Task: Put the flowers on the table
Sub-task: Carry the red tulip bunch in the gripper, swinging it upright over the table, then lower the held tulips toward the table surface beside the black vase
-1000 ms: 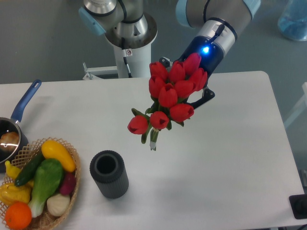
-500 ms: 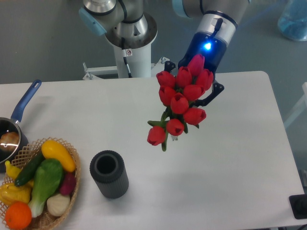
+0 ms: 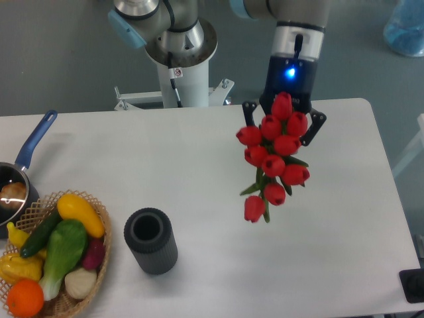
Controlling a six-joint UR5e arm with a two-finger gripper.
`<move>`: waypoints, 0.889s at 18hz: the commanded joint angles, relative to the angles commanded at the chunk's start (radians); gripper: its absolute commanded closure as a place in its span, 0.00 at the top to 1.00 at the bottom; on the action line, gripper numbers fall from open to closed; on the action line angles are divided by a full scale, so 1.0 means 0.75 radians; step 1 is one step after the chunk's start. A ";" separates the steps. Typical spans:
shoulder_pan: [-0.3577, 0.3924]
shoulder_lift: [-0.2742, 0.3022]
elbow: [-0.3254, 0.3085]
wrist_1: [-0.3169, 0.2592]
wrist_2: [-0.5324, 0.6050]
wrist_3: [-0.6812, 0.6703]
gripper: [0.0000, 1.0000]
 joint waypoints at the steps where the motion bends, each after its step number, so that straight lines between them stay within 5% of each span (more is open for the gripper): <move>1: -0.018 -0.004 -0.004 -0.006 0.072 0.000 0.45; 5: -0.102 -0.057 -0.004 -0.049 0.183 -0.004 0.45; 11: -0.131 -0.102 -0.027 -0.223 0.307 0.004 0.45; 16: -0.186 -0.168 -0.053 -0.250 0.442 0.004 0.45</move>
